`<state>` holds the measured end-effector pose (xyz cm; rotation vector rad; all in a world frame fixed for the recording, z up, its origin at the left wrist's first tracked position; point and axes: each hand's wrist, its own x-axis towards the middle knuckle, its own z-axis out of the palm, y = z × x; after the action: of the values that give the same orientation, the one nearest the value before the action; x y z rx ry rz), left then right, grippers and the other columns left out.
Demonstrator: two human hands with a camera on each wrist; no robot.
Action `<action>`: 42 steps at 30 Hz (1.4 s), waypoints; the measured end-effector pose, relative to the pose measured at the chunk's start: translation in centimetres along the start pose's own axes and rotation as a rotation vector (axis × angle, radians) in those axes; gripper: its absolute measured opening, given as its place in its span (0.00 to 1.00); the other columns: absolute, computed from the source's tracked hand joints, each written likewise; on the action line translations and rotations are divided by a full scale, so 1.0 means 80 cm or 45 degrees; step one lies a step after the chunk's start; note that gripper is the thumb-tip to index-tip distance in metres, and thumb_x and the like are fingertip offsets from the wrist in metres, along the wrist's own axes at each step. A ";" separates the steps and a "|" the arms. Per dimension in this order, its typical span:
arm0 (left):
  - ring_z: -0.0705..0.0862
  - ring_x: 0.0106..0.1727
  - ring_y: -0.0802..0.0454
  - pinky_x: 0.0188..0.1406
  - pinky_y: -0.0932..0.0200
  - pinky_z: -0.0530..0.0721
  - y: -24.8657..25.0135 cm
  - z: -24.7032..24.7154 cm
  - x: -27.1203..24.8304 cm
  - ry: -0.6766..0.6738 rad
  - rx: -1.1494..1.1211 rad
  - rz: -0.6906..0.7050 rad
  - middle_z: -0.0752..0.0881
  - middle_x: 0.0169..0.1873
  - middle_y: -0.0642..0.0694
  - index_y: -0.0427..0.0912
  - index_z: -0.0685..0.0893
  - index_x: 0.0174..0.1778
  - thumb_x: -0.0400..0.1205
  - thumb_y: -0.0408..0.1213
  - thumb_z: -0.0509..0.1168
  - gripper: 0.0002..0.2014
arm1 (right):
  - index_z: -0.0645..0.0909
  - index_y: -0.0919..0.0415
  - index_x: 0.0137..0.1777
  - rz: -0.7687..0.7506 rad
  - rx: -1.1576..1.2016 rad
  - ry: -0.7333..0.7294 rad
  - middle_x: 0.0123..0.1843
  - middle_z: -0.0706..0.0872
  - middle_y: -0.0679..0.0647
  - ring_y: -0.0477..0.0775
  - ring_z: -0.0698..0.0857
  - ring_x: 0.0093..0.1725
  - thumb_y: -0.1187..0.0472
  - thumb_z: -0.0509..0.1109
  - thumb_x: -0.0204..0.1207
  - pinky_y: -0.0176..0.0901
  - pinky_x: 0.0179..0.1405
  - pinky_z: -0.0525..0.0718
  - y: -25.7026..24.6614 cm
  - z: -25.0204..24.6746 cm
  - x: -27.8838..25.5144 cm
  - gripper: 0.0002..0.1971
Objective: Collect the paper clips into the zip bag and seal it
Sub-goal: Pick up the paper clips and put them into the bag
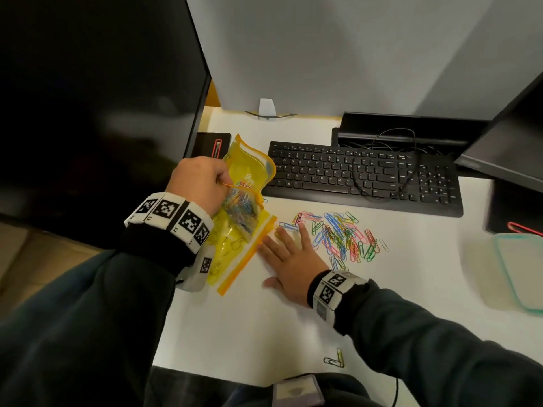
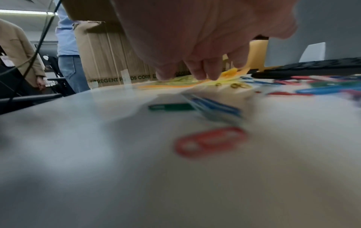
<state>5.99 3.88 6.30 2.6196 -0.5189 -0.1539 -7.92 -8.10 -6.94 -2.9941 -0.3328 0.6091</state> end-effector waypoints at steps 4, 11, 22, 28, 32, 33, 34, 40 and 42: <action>0.85 0.45 0.41 0.48 0.50 0.84 0.003 0.001 0.003 -0.006 0.025 0.006 0.89 0.39 0.42 0.44 0.87 0.32 0.73 0.31 0.71 0.06 | 0.42 0.45 0.81 0.042 0.175 0.065 0.85 0.45 0.59 0.71 0.46 0.82 0.38 0.51 0.80 0.71 0.72 0.26 -0.051 -0.007 0.018 0.34; 0.85 0.43 0.42 0.46 0.46 0.87 -0.004 0.000 0.005 -0.010 0.052 -0.009 0.89 0.39 0.43 0.47 0.87 0.32 0.72 0.32 0.71 0.06 | 0.50 0.50 0.81 -0.098 0.289 -0.166 0.85 0.40 0.58 0.69 0.38 0.82 0.45 0.53 0.83 0.63 0.81 0.44 -0.059 0.001 0.032 0.29; 0.85 0.44 0.42 0.47 0.47 0.87 -0.005 0.003 0.007 -0.013 0.005 -0.045 0.89 0.39 0.43 0.46 0.87 0.33 0.72 0.32 0.72 0.05 | 0.49 0.54 0.82 -0.241 0.348 -0.037 0.85 0.47 0.54 0.61 0.46 0.84 0.52 0.51 0.85 0.59 0.82 0.46 -0.012 -0.012 0.014 0.27; 0.85 0.43 0.40 0.47 0.46 0.86 -0.002 0.006 0.003 -0.057 -0.013 -0.037 0.88 0.38 0.41 0.45 0.87 0.33 0.72 0.32 0.71 0.04 | 0.83 0.55 0.59 0.058 0.218 0.108 0.62 0.87 0.55 0.57 0.87 0.60 0.45 0.51 0.73 0.64 0.58 0.82 0.007 -0.002 -0.022 0.25; 0.85 0.43 0.40 0.46 0.48 0.86 0.003 0.008 0.005 -0.085 -0.001 -0.016 0.88 0.39 0.40 0.46 0.86 0.33 0.73 0.32 0.70 0.06 | 0.63 0.51 0.77 -0.197 0.255 -0.022 0.81 0.65 0.58 0.65 0.67 0.78 0.43 0.49 0.79 0.73 0.73 0.64 -0.030 0.013 -0.025 0.27; 0.85 0.42 0.40 0.45 0.50 0.86 0.005 0.008 0.005 -0.089 -0.001 -0.008 0.88 0.38 0.41 0.46 0.86 0.32 0.73 0.32 0.70 0.06 | 0.56 0.51 0.80 -0.232 0.298 -0.135 0.85 0.54 0.57 0.66 0.55 0.82 0.43 0.50 0.81 0.71 0.78 0.53 -0.037 0.013 -0.024 0.28; 0.85 0.42 0.41 0.45 0.51 0.86 0.007 0.008 0.005 -0.094 -0.004 -0.004 0.88 0.38 0.41 0.46 0.86 0.32 0.73 0.32 0.70 0.06 | 0.53 0.52 0.80 -0.253 0.316 -0.208 0.85 0.48 0.55 0.65 0.47 0.83 0.44 0.52 0.82 0.69 0.80 0.47 -0.044 0.012 -0.023 0.29; 0.85 0.42 0.42 0.46 0.50 0.86 0.006 0.006 0.004 -0.065 -0.040 0.016 0.88 0.38 0.42 0.46 0.86 0.32 0.73 0.32 0.71 0.06 | 0.63 0.57 0.76 -0.490 0.197 -0.200 0.85 0.52 0.55 0.63 0.44 0.83 0.54 0.55 0.84 0.64 0.80 0.49 -0.055 0.013 -0.013 0.22; 0.85 0.43 0.42 0.47 0.49 0.86 0.004 0.006 0.004 -0.054 -0.043 0.015 0.88 0.38 0.42 0.46 0.86 0.32 0.73 0.32 0.71 0.06 | 0.62 0.56 0.76 -0.499 0.165 -0.210 0.85 0.51 0.54 0.63 0.44 0.83 0.55 0.55 0.84 0.64 0.81 0.48 -0.054 0.009 0.001 0.21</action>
<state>6.09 3.28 6.03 2.5852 -0.5422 -0.2133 -8.97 -3.90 -7.13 -2.6515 -0.8297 0.7963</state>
